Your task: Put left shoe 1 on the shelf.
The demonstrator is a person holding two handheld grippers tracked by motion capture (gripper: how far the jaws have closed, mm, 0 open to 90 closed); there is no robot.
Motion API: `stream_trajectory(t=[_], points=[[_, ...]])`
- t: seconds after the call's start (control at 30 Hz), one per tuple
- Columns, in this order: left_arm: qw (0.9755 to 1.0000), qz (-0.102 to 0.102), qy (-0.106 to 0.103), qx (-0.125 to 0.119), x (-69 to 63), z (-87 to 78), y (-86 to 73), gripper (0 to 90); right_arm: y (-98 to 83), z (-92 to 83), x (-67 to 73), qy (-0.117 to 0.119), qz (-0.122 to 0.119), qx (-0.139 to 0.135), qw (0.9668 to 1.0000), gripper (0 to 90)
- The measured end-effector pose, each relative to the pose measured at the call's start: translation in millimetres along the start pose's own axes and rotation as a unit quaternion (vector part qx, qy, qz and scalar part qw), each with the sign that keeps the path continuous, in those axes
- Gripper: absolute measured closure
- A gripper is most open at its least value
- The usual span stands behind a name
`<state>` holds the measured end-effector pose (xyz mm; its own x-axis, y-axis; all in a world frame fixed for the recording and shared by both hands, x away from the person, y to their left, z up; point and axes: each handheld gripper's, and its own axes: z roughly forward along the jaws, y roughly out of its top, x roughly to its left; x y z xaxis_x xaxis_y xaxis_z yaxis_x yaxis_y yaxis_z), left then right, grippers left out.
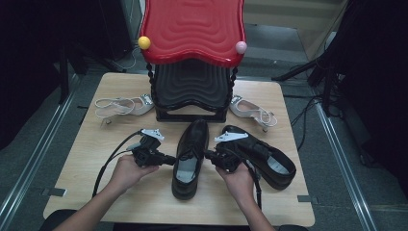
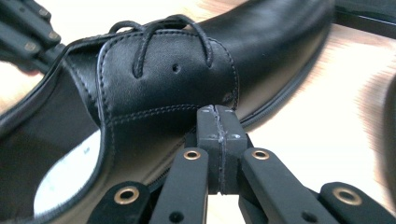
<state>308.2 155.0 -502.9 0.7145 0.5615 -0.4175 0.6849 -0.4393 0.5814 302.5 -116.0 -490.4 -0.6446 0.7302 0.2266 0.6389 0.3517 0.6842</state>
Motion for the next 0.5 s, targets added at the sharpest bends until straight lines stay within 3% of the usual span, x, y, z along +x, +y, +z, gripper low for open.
stream_trajectory(t=[0.2, 0.27, 0.37, 0.47, 0.5], points=[[0.9999, -0.01, -0.008, -0.01, -3.6, 6.9, 1.5, 90.0, 0.4, -3.6, -8.3, -0.007, 0.008, 0.0, 0.9999, 90.0], [1.0, -0.002, 0.002, -0.009, -8.4, 9.4, 2.4, 90.0, 0.7, -4.4, -9.7, -0.008, 0.01, 0.002, 0.9999, 90.0], [0.9999, 0.003, 0.002, -0.01, -10.7, 11.6, 3.3, 90.0, 1.0, -5.0, -12.4, -0.009, 0.011, 0.001, 0.9999, 90.0], [0.9999, -0.005, -0.004, -0.013, -10.9, 14.6, 5.0, 90.0, 1.2, -5.8, -12.9, -0.014, 0.011, 0.002, 0.9998, 90.0], [0.9999, 0.002, -0.002, -0.016, -13.6, 17.9, 6.1, 89.7, 1.3, -6.7, -14.6, -0.021, 0.009, 0.0, 0.9997, 90.0]])
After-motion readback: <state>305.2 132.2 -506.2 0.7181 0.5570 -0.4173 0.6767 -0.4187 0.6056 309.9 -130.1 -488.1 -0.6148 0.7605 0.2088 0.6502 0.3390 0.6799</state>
